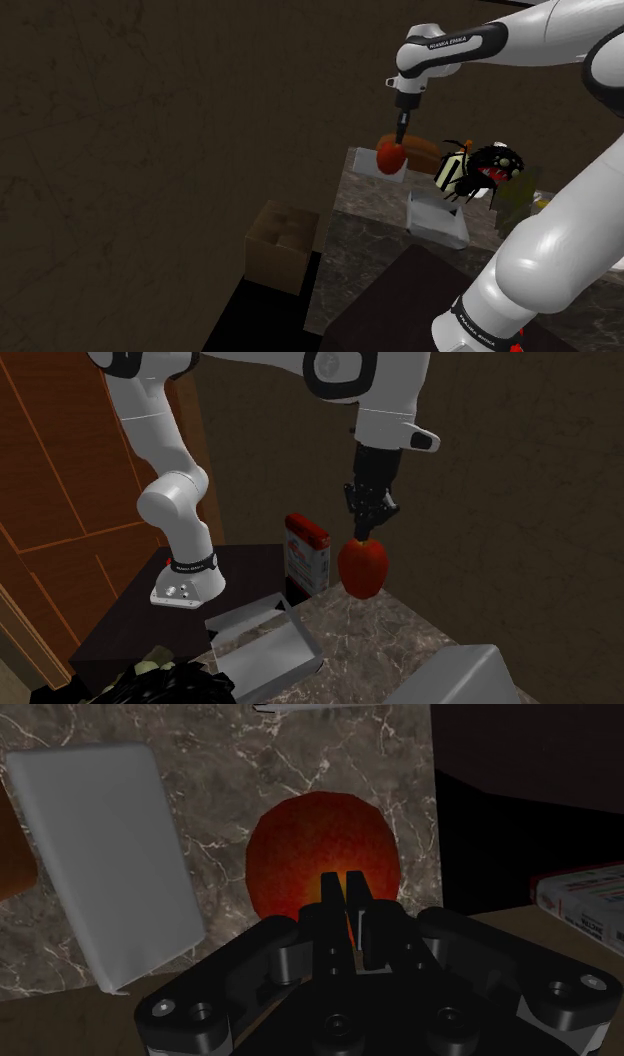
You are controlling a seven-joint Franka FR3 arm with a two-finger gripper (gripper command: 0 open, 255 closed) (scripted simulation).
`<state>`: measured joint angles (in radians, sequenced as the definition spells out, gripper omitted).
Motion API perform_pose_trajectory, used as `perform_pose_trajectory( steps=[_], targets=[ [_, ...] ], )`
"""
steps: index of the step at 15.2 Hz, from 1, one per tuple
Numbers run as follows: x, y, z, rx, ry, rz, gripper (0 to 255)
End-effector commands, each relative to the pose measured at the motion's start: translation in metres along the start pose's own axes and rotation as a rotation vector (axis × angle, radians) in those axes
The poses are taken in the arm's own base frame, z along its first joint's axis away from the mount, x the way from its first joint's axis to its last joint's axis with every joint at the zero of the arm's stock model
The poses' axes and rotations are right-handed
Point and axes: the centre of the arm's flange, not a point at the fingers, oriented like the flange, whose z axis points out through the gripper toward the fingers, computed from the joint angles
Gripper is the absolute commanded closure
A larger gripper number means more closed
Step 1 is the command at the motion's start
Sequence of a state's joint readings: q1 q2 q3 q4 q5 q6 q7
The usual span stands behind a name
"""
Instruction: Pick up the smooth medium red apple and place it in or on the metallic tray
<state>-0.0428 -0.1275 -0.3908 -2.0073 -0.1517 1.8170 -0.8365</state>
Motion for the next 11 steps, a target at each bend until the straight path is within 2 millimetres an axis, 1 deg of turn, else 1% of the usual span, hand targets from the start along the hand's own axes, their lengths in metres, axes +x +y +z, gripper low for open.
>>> perform_pose_trajectory(
  steps=[1, 11],
  targets=[
    [-0.013, -0.002, -0.006, 0.0, 0.0, 0.0, 255],
    [-0.139, -0.023, -0.039, 0.0, 0.0, 0.0, 255]
  ],
)
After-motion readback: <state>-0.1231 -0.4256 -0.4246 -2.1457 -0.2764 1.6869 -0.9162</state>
